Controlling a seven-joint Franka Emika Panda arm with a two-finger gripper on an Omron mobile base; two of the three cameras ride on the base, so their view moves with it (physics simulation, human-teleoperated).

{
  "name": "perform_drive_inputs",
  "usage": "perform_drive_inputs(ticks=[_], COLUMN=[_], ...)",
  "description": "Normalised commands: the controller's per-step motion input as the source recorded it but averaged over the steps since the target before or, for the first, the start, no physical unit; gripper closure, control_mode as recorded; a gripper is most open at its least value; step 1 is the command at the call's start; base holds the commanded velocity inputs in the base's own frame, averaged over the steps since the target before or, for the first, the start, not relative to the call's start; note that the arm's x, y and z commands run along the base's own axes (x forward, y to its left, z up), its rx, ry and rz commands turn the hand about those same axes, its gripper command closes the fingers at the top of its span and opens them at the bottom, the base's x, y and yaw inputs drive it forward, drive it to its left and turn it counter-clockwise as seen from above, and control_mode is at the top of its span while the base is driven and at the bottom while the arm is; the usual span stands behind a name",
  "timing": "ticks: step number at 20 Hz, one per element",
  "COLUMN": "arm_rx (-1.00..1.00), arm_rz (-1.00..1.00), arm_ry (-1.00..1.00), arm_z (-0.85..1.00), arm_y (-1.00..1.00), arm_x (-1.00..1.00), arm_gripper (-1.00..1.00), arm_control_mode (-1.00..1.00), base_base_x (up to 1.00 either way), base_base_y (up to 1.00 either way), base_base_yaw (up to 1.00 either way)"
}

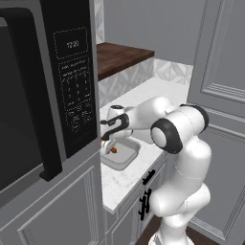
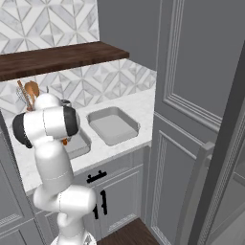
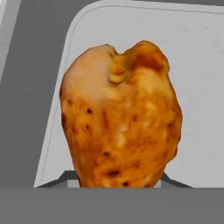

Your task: Place one cucumber and one chicken drumstick in each tupperware on the nearby counter, to pack two identical lunches.

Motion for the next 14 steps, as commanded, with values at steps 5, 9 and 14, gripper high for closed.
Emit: perform_drive_inputs(ticks=[5, 9, 14], arm_rx=[0.0, -0.01, -0.01], arm_rz=[0.08, 0.03, 0.01], arm_ry=[0.0, 0.0, 0.0], arm_z=[0.0, 0.02, 0.19], arm_y=[0.05, 0.09, 0.03], arm_x=[0.1, 0.0, -0.02], arm_gripper=[-1.0, -1.0, -1.0], arm_control_mode=[-1.0, -1.0, -1.0], base_base_x=[0.0, 0.0, 0.0], base_base_y=[0.0, 0.0, 0.0], base_base_yaw=[0.0, 0.0, 0.0])
